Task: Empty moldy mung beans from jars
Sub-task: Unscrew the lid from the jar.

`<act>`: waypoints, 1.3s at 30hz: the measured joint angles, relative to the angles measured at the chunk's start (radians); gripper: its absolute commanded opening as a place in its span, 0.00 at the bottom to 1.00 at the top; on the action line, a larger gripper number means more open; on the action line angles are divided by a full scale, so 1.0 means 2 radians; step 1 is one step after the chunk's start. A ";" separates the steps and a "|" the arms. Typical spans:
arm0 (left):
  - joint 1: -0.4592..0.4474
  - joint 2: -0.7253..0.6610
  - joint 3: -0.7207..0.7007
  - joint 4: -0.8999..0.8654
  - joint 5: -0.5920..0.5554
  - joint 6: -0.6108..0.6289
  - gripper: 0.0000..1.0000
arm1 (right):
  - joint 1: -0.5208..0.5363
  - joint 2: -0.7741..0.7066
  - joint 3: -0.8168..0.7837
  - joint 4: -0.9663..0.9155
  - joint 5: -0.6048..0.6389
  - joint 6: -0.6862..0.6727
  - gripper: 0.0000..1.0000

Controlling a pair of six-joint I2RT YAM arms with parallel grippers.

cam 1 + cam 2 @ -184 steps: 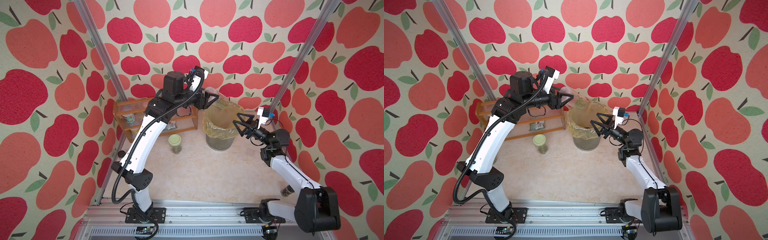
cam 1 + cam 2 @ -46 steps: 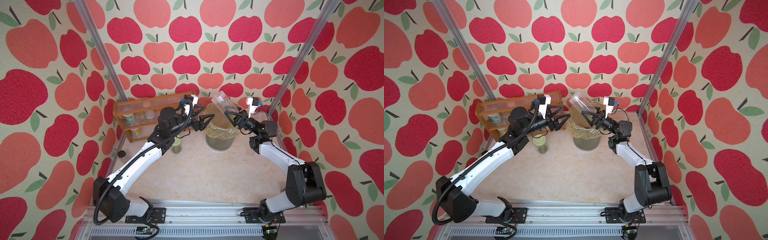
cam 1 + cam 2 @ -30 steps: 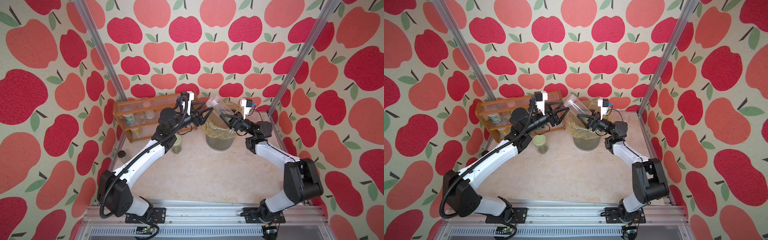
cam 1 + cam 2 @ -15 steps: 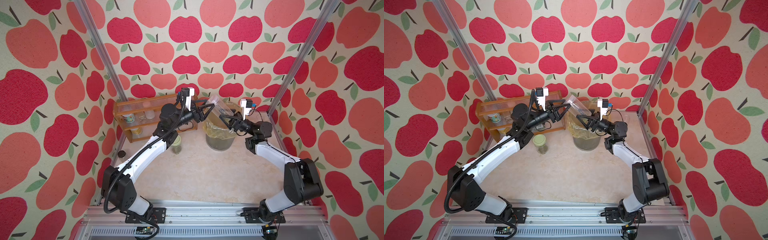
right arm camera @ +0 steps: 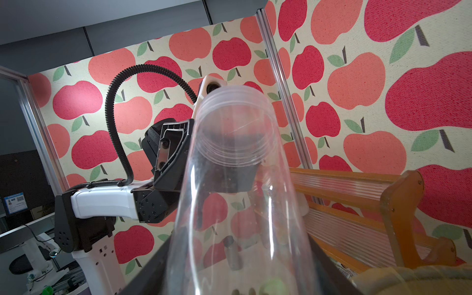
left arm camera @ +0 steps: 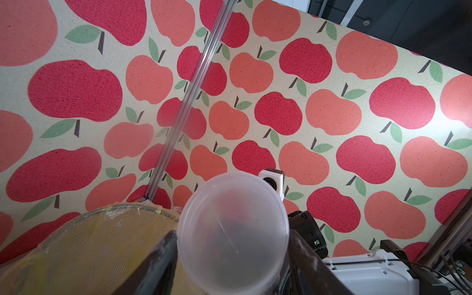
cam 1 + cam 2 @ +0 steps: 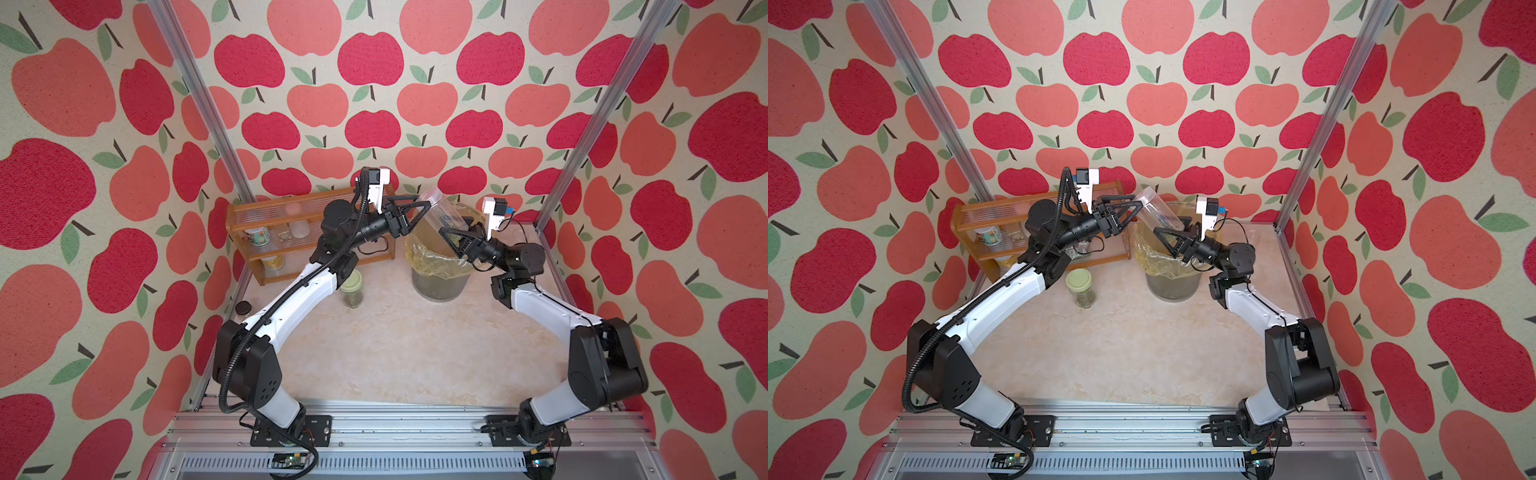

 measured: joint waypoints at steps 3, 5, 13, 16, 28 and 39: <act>0.000 0.002 0.008 -0.007 0.005 -0.006 0.70 | 0.000 0.000 0.000 0.004 -0.001 -0.004 0.51; 0.000 0.006 0.014 -0.007 0.008 -0.008 0.70 | 0.000 0.000 0.000 0.006 -0.001 -0.005 0.51; -0.002 0.022 0.034 -0.008 0.014 -0.023 0.70 | 0.000 0.000 0.000 0.005 0.001 -0.007 0.51; -0.002 0.029 0.041 -0.007 0.016 -0.031 0.70 | 0.000 0.001 0.000 0.002 0.003 -0.007 0.50; -0.007 0.033 0.061 -0.053 0.010 -0.011 0.69 | 0.000 0.002 0.000 -0.014 0.001 -0.020 0.44; -0.008 0.032 0.079 -0.139 -0.015 0.016 0.65 | 0.000 -0.025 0.000 -0.134 0.003 -0.101 0.43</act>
